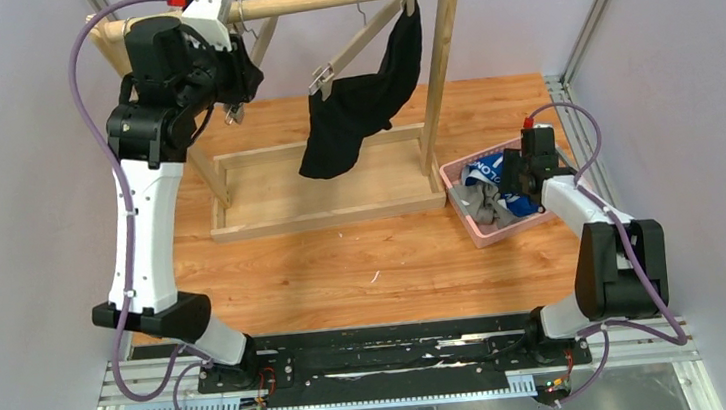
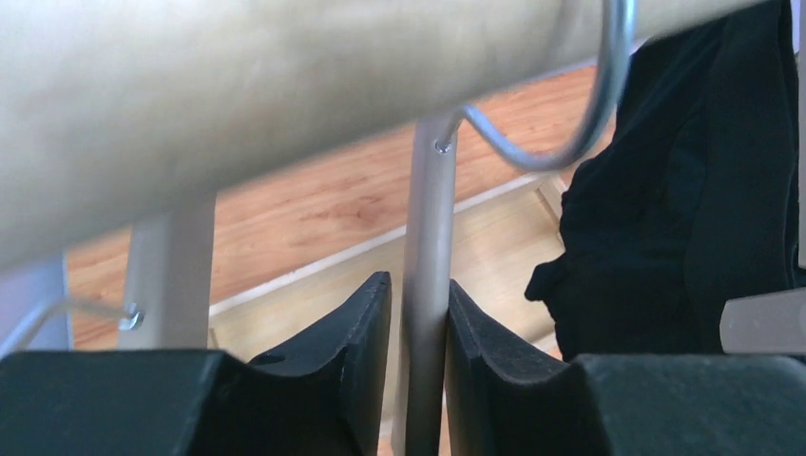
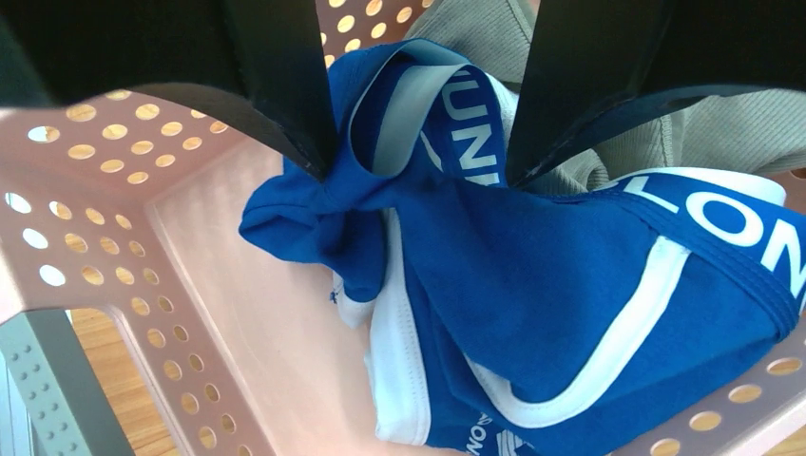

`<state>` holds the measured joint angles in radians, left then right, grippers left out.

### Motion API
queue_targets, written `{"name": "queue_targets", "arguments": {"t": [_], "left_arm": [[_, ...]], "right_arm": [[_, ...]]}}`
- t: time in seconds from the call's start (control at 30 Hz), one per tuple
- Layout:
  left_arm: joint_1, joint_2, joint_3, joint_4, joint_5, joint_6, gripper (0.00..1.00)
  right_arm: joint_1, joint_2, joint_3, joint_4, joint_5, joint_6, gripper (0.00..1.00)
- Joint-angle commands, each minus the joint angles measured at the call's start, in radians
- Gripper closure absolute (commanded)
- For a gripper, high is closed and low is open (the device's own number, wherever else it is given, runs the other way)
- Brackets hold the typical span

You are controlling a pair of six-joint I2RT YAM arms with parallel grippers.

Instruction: Remove the underwear clipped to the hanger

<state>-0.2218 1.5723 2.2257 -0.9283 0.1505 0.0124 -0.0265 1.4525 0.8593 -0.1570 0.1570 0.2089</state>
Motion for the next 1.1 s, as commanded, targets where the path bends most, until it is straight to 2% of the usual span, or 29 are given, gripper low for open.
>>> {"name": "queue_targets", "arguments": {"t": [0.0,0.23,0.57,0.73,0.87,1.07], "left_arm": [[0.01,-0.129,-0.084,0.084,-0.04,-0.012,0.64],[0.011,-0.254,-0.16,0.115,-0.04,-0.017,0.6],[0.009,-0.369,-0.229,0.112,0.02,-0.028,0.62],[-0.011,-0.313,-0.108,0.112,0.091,-0.049,0.65],[-0.17,-0.226,0.004,0.112,0.0,-0.007,0.65],[-0.306,-0.048,0.181,0.112,-0.03,0.012,0.63]], "right_arm": [[-0.016,-0.005,0.028,-0.018,-0.022,-0.006,0.32],[-0.014,-0.203,-0.02,0.016,-0.092,-0.034,0.31],[-0.01,-0.557,-0.097,0.017,-0.015,-0.038,0.28],[-0.003,-0.631,-0.07,-0.026,-0.053,-0.019,0.28],[0.008,-0.682,-0.059,-0.054,-0.078,-0.017,0.29],[0.011,-0.756,-0.057,-0.103,-0.098,-0.027,0.29]]}}
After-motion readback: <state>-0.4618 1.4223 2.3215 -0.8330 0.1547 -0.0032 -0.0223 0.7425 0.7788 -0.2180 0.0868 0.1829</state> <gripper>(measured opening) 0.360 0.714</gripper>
